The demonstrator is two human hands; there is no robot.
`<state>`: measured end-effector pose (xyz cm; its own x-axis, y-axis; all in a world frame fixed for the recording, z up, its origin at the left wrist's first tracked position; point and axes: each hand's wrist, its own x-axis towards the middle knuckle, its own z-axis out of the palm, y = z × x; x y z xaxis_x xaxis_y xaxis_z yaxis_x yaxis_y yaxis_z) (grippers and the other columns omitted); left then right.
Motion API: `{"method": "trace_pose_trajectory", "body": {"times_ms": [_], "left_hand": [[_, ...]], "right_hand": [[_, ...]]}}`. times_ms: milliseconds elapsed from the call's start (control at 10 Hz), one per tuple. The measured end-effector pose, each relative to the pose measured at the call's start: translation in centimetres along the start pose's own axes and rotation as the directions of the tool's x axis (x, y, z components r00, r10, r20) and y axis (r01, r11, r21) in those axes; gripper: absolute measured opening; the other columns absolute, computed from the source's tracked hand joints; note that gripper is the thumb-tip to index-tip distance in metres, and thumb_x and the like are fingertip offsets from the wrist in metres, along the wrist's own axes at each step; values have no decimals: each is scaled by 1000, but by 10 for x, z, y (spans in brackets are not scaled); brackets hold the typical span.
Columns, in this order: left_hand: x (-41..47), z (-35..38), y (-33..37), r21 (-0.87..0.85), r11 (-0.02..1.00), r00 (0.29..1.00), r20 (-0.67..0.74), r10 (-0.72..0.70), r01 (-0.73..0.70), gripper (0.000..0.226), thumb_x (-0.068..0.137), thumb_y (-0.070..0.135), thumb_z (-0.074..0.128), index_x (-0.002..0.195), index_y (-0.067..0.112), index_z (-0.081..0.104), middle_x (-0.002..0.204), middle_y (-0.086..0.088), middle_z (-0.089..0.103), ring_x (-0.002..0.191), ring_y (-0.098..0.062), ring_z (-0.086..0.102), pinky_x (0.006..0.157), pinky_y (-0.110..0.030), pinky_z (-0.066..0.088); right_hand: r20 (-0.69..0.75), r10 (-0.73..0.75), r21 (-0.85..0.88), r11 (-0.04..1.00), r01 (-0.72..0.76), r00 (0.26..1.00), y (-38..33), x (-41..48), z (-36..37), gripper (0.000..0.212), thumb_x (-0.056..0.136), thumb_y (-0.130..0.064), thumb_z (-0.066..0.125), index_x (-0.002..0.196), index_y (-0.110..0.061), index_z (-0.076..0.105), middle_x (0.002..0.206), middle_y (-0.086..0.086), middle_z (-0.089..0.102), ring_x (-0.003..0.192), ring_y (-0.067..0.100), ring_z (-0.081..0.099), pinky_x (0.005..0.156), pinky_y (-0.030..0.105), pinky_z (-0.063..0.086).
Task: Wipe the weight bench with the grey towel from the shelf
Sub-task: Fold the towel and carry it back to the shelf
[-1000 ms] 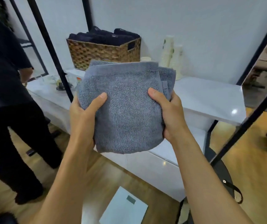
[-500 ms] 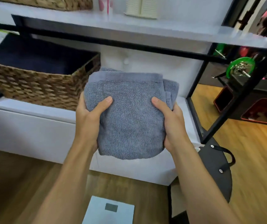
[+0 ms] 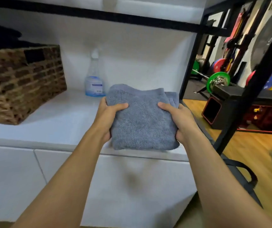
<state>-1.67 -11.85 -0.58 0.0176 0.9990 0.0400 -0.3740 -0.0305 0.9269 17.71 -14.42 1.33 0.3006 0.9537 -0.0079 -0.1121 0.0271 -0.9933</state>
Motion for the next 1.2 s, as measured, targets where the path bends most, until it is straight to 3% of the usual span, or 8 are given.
{"method": "trace_pose_trajectory", "body": {"times_ms": [200, 400, 600, 700, 800, 900, 1000, 1200], "left_hand": [[112, 30, -12, 20, 994, 994, 12, -107, 107, 62, 73, 14, 77, 129, 15, 49, 116, -15, 68, 94, -29, 71, 72, -42, 60], [175, 21, -47, 297, 955, 989, -140, 50, -6, 68, 76, 22, 76, 137, 18, 47, 129, -4, 60, 108, -23, 63, 90, -35, 54], [207, 9, -56, 635, 758, 958, -95, 272, -152, 47, 74, 32, 76, 118, 21, 61, 127, -2, 59, 113, -19, 58, 101, -36, 47], [211, 4, -52, 716, 675, 971, 17, 237, -178, 30, 74, 25, 77, 103, 20, 71, 117, 0, 64, 109, -17, 60, 100, -33, 47], [211, 3, -49, 734, 658, 977, 32, 210, -166, 27, 73, 12, 76, 100, 18, 74, 117, -3, 67, 112, -18, 60, 102, -30, 45], [208, 3, -48, 791, 585, 967, 34, 252, -180, 24, 77, 5, 72, 100, 13, 74, 118, -7, 69, 109, -16, 60, 98, -21, 41], [207, 4, -50, 821, 537, 965, 65, 254, -196, 22, 81, 8, 70, 103, 11, 74, 119, -8, 69, 112, -20, 61, 99, -21, 39], [194, 3, -49, 862, 459, 953, 86, 289, -217, 19, 88, 21, 63, 101, 14, 75, 111, -7, 72, 103, -24, 64, 87, -26, 43]], "right_hand": [[-83, -60, -113, 992, 50, 995, -20, 105, 1, 32, 77, -25, 82, 92, -10, 58, 89, 7, 68, 79, 22, 68, 63, 32, 55], [-146, -44, -173, 985, 18, 988, 24, 186, 18, 52, 68, -32, 86, 106, -7, 60, 100, 11, 70, 90, 29, 68, 83, 44, 58], [-231, -150, -431, 902, 37, 961, 50, 224, 28, 65, 75, -30, 83, 124, -3, 51, 127, 14, 61, 113, 32, 60, 92, 37, 49], [-163, -313, -720, 686, 104, 935, 45, 218, 34, 64, 86, -30, 72, 138, -7, 43, 142, 15, 46, 126, 36, 48, 102, 42, 39], [70, -463, -860, 420, 288, 884, 42, 204, 39, 43, 92, -36, 59, 130, -18, 56, 142, 9, 49, 129, 32, 47, 106, 46, 36], [374, -232, -902, 133, 410, 898, 56, 185, 43, 45, 97, -55, 36, 125, -27, 59, 143, 3, 53, 136, 29, 40, 110, 48, 30], [371, -156, -911, 132, 391, 916, 70, 189, 39, 58, 99, -57, 27, 144, -26, 43, 157, 1, 36, 146, 25, 25, 118, 48, 18], [292, -328, -848, 347, 402, 898, 59, 167, 30, 34, 98, -36, 47, 125, -19, 59, 132, 9, 61, 127, 33, 49, 111, 47, 31]]}}
